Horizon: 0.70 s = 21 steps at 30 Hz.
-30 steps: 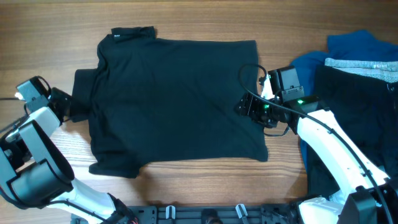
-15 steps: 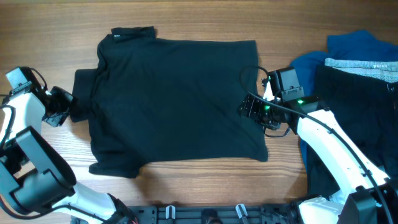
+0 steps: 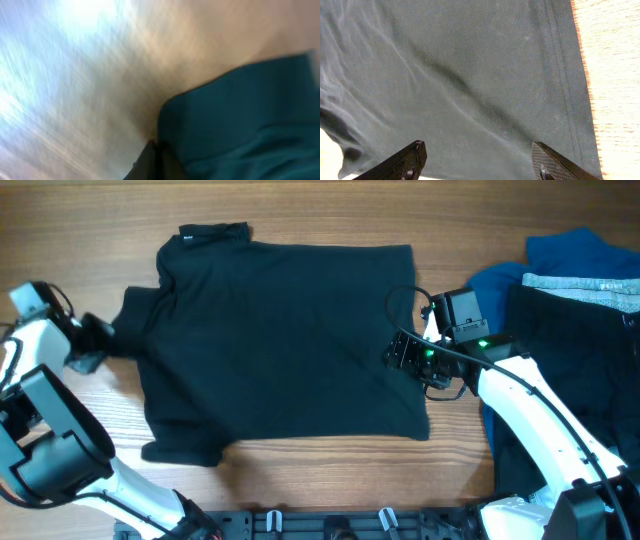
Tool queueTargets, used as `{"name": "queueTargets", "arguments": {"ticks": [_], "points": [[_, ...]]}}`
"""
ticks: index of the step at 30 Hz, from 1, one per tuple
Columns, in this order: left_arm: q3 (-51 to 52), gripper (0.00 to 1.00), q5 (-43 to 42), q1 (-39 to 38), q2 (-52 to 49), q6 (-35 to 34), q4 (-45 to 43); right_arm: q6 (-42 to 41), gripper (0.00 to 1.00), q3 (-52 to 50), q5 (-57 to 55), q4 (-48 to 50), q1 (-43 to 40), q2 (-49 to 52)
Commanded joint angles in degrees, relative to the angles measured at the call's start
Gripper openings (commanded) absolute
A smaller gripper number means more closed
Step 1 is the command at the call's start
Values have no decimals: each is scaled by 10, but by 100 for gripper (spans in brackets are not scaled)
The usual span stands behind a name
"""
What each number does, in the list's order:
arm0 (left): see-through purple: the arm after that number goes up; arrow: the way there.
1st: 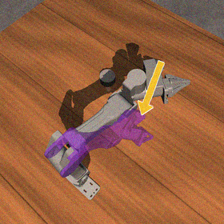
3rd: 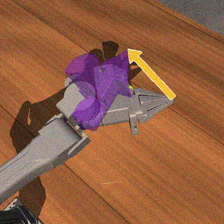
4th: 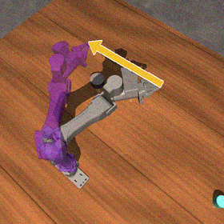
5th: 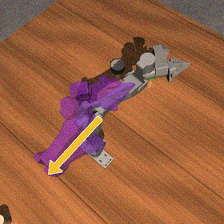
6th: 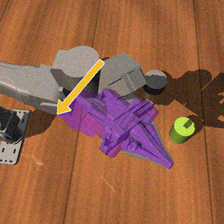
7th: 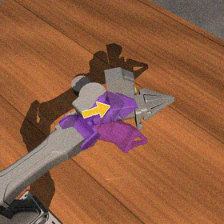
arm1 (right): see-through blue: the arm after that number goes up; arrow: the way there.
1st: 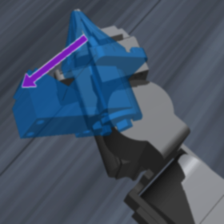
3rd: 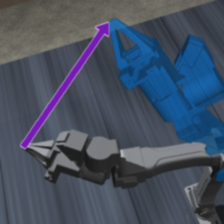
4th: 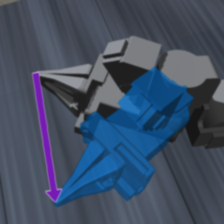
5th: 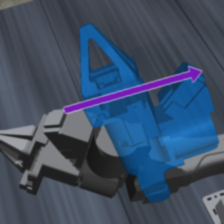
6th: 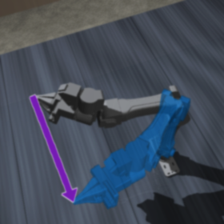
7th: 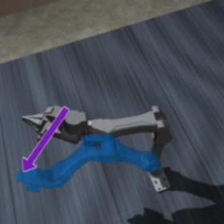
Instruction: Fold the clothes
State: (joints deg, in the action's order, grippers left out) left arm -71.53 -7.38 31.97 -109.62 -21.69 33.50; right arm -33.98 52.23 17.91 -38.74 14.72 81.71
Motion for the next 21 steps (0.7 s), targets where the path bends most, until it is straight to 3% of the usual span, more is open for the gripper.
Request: {"name": "queueTargets", "arguments": {"ticks": [1, 3, 6, 7, 11, 13, 19, 21], "points": [[-46, 4, 36, 10, -2, 5, -42, 8, 73, 10, -10, 0, -2, -5], [-46, 5, 40, 10, -2, 7, -61, 8, 73, 10, -11, 0, -2, -5], [-46, 43, 41, 10, -2, 7, -43, 9, 77, 10, -35, -1, -2, -5], [-46, 50, 40, 14, -2, 7, -32, 9, 80, 10, -53, -2, -2, -5], [-46, 51, 25, 28, 35, 7, 5, -61, 83, 10, -127, -68, -2, 1], [-46, 49, 12, 28, 95, 7, 33, -65, 82, 2, -74, -99, -2, 27], [-46, 59, -3, 27, 282, 6, 200, -23, 60, -74, 48, -112, 8, 110], [-46, 61, -3, 27, 293, 3, 239, -20, 59, -98, 60, -92, 20, 120]]}}
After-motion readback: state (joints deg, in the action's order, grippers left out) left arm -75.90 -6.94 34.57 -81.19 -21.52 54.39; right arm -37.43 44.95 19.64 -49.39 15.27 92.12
